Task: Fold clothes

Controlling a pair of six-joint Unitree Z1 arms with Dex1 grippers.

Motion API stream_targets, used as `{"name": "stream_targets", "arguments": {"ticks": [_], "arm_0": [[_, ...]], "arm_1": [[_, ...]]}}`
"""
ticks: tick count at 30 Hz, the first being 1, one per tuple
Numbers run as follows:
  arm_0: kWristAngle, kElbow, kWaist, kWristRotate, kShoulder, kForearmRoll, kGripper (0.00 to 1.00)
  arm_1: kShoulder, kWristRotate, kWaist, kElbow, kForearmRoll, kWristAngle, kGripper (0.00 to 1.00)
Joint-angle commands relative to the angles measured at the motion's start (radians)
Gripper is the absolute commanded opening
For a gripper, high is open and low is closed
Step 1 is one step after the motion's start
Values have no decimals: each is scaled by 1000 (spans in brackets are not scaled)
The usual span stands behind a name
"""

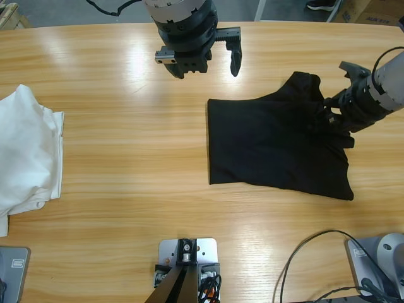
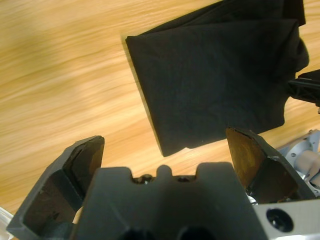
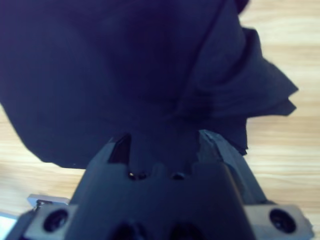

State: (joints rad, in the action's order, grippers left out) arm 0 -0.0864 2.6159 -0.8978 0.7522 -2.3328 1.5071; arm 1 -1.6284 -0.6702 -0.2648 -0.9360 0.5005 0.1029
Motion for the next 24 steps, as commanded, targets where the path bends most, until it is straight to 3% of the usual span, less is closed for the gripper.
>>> {"name": "stream_targets", "arguments": {"ticks": [1,19,24], "arm_0": [[5,23,-4,-4,-6,154,954],[4,3,-4,-4,1,154,954],[3,3,-4,-4,0,154,954]], "arm_1": [[-39,-43,45,84,-38,19,526],[-105,-112,91,100,-146,64,526],[-30,-159,89,129,-131,57,525]]}}
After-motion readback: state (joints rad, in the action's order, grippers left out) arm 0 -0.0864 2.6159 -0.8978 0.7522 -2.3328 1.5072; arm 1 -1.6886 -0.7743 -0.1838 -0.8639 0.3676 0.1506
